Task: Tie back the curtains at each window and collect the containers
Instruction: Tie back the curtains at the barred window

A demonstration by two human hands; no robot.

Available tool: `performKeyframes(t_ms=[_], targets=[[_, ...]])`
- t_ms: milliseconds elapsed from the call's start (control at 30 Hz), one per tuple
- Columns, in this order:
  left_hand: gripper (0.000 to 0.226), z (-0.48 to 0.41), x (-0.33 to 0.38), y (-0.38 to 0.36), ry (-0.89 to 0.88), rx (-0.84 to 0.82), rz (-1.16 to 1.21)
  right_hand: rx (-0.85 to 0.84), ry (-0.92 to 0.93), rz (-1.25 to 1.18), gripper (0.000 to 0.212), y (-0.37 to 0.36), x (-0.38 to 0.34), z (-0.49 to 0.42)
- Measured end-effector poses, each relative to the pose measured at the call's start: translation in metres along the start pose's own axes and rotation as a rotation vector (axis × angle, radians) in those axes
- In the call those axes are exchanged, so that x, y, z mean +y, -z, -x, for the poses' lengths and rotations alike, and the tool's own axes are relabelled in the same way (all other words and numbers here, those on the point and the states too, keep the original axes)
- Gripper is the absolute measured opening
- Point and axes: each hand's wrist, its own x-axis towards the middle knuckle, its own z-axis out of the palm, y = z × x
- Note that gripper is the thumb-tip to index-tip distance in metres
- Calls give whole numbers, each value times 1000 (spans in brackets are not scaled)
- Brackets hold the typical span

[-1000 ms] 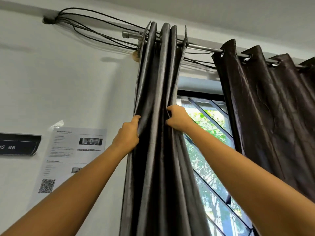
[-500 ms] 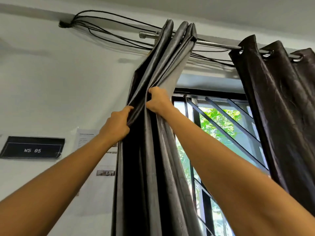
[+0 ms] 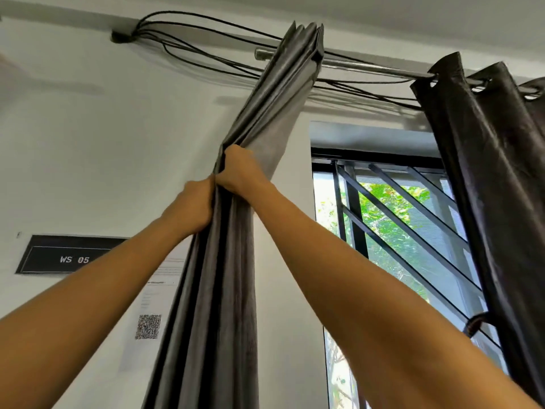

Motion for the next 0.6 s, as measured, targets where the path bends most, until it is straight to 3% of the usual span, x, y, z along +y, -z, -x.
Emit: performKeyframes(t_ms=[167, 267, 367, 500, 600], targets=[[33, 7, 19, -26, 69, -39, 100, 8, -28, 23, 32, 4, 26, 19], [17, 8, 30, -36, 140, -48, 53, 28, -68, -23, 35, 10, 35, 28], [36, 10, 40, -44, 207, -76, -19, 100, -198, -146, 39, 9, 49, 37], [40, 14, 54, -54, 227, -87, 7, 151, -450, -296, 36, 4, 70, 55], [40, 24, 69, -63, 274, -121, 17, 134, -514, -250, 14, 1, 82, 73]])
